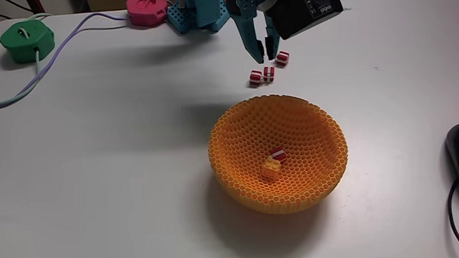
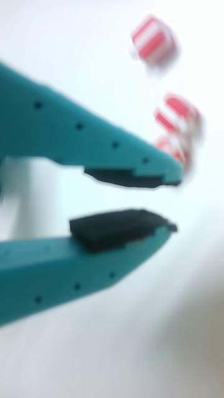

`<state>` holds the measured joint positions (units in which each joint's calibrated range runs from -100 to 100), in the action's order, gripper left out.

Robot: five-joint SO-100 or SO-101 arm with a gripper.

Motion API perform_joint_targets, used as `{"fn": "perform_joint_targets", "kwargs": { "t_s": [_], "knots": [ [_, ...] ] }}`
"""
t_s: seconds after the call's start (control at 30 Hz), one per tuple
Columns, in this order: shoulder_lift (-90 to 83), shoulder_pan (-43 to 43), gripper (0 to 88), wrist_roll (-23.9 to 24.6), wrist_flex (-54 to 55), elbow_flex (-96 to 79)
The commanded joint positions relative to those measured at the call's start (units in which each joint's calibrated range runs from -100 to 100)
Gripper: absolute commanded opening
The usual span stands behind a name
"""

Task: Place cube pieces into the yellow basket

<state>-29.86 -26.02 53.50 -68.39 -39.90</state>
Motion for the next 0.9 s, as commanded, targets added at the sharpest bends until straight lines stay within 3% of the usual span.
{"fn": "perform_joint_targets", "kwargs": {
  "t_s": [0.0,0.2,0.87],
  "knots": [
    [-4.52,-6.98,12.9,4.54,5.05,-9.16],
    [-4.33,-10.42,16.1,8.11,8.44,-14.07],
    [-3.95,-8.37,24.6,7.13,21.12,-23.99]
  ]
}}
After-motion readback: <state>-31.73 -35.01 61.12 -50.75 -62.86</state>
